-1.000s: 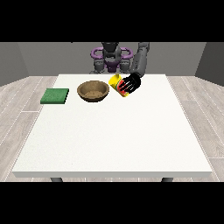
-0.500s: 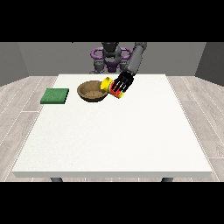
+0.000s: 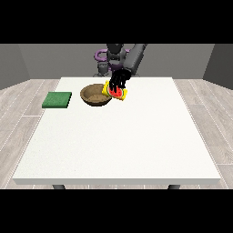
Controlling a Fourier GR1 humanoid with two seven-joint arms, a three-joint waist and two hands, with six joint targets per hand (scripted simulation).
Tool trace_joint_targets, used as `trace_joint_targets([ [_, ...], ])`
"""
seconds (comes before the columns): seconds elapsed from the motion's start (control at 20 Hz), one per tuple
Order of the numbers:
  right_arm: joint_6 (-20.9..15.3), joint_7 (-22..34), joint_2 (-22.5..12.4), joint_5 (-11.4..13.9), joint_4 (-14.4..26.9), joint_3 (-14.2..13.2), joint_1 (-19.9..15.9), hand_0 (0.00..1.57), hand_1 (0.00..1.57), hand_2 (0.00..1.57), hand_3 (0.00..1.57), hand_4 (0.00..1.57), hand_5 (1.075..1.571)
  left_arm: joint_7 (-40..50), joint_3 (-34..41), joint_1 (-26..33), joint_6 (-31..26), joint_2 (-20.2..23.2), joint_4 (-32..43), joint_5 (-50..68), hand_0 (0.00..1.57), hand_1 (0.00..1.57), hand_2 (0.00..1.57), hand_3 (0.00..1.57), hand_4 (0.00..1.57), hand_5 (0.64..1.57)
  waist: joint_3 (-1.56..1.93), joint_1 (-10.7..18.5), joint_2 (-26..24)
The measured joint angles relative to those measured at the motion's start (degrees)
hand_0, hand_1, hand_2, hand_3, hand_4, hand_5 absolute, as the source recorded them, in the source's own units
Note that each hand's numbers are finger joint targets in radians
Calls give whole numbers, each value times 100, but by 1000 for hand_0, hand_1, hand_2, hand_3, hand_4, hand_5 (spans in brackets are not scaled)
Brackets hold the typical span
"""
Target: Pick the cup and pour the ball into the bowl, then pick the bowl and place it on the pad
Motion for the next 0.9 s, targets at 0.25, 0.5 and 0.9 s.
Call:
trace_joint_targets([
  [0.25, 7, -61, 13, 65, 377, -38, 40, 0, 0, 0, 0, 378, 1565, 865, -932, -234, -290, -387, 485, -1163, 1487, 1487, 1571, 1571, 936, 1518, 0, 164, -319],
  [0.5, 4, -224, 121, 177, 681, 9, 142, 0, 0, 0, 0, 373, 1566, 1638, -1836, -559, -927, -619, 780, -2216, 1503, 1503, 1571, 1571, 1057, 1505, 0, 244, -574],
  [0.9, 167, -501, 30, 172, 1273, -217, 208, 0, 0, 0, 0, 360, 1564, 2082, -2361, -365, -2050, -900, -21, -2840, 1499, 1499, 1571, 1571, 1009, 1520, -11, 538, -806],
])
